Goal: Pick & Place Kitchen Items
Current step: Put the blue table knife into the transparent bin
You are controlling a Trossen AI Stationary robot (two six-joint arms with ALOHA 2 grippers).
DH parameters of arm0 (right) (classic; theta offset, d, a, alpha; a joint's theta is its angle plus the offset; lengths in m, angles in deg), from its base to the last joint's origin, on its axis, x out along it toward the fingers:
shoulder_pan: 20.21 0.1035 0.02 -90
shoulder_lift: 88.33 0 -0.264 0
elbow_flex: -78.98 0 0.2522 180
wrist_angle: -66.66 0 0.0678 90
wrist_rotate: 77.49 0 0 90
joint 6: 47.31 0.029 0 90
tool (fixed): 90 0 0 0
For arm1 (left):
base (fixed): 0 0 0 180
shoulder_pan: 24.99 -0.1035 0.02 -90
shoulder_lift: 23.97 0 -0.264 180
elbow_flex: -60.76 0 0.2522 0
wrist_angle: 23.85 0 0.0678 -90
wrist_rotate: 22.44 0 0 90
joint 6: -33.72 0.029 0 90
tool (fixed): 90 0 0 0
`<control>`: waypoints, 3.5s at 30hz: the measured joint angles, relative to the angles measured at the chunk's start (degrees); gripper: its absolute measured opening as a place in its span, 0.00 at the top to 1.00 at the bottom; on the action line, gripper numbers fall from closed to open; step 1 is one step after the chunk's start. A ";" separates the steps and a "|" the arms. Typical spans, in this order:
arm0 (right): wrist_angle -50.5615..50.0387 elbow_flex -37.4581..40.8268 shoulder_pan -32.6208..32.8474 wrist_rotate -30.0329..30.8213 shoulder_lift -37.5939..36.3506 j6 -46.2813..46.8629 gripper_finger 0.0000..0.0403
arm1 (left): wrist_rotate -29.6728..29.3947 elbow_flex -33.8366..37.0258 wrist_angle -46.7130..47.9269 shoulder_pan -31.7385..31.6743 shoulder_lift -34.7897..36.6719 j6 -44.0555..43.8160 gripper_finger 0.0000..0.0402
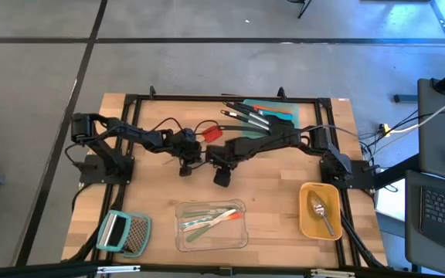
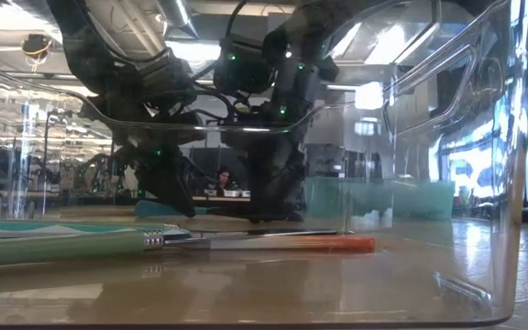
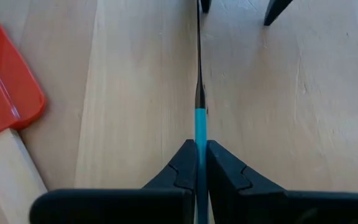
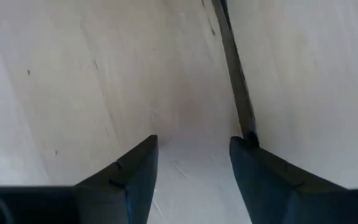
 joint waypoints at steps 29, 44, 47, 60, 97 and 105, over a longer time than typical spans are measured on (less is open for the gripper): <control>-0.36 0.33 -2.15 -0.89 1.63 -5.92 0.58 | 2.08 0.04 0.39 0.09 -0.04 -0.83 0.97; -2.12 -0.86 1.38 1.32 1.69 -3.24 0.99 | 3.34 0.14 -1.12 -0.02 -0.07 -3.55 0.83; -5.87 -2.96 1.51 0.22 1.88 -2.66 0.99 | 5.30 0.25 -2.34 0.15 0.91 -4.45 0.79; -10.07 -5.46 1.49 0.67 2.17 -2.37 1.00 | 1.05 0.20 -3.26 1.29 5.75 4.09 0.68; -18.63 -14.53 1.73 1.46 -0.69 -4.22 0.97 | -0.03 0.04 -4.67 3.19 5.84 0.48 0.98; -22.72 -15.49 1.88 0.23 -2.18 -0.28 0.77 | -3.27 0.02 -0.88 5.84 8.67 -5.92 0.99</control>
